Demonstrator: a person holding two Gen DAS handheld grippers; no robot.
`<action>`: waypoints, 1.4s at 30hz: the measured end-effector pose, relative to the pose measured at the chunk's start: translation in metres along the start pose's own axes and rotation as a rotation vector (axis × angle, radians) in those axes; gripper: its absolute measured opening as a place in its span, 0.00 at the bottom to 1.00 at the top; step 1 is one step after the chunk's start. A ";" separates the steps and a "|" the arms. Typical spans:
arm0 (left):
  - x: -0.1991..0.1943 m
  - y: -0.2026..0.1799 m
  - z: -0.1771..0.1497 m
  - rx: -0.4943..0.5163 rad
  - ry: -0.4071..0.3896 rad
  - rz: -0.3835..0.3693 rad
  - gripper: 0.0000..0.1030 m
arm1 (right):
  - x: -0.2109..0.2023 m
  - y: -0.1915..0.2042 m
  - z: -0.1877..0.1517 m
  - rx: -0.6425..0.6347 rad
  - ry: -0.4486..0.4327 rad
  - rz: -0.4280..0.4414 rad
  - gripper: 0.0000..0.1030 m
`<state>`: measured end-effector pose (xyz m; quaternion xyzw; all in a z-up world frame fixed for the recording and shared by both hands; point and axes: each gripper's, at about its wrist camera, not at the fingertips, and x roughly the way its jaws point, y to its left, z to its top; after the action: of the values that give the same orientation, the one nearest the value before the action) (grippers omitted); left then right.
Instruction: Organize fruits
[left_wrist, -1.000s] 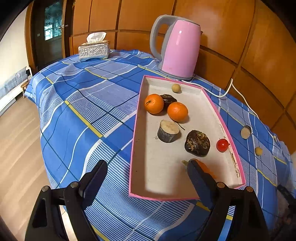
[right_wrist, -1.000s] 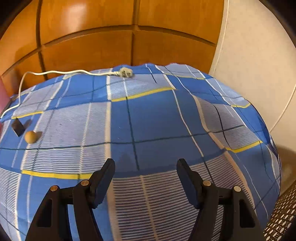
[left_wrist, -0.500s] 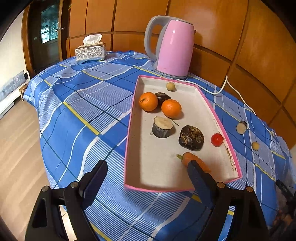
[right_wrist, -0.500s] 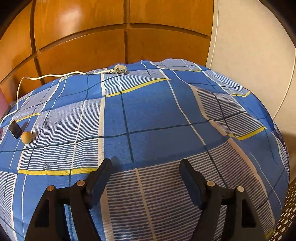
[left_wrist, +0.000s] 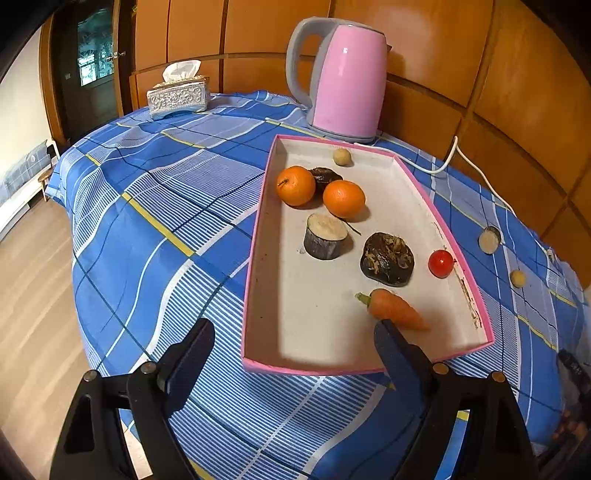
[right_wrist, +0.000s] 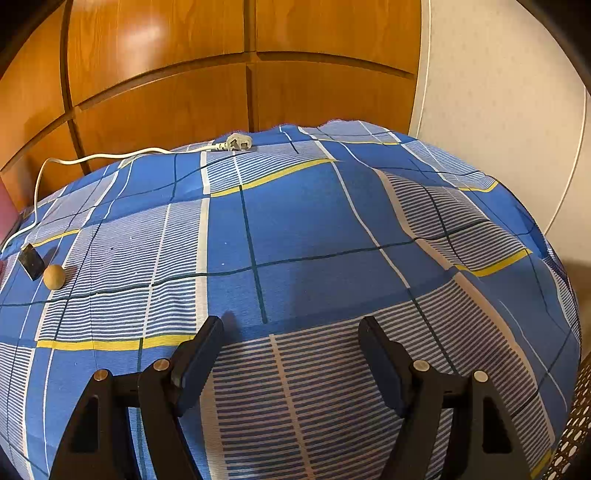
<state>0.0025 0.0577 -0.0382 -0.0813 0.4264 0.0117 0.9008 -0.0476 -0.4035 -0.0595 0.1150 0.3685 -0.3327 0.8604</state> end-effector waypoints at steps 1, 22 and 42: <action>0.000 0.000 0.001 -0.003 -0.002 0.002 0.86 | 0.000 0.000 0.000 0.000 -0.001 0.000 0.74; 0.010 -0.157 0.037 0.255 0.056 -0.247 0.86 | 0.000 0.000 0.000 0.007 -0.002 0.006 0.75; 0.082 -0.334 0.035 0.458 0.090 -0.320 0.81 | 0.001 0.000 0.001 0.007 -0.002 0.008 0.76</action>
<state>0.1115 -0.2701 -0.0340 0.0577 0.4393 -0.2308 0.8663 -0.0468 -0.4039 -0.0596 0.1192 0.3660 -0.3309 0.8616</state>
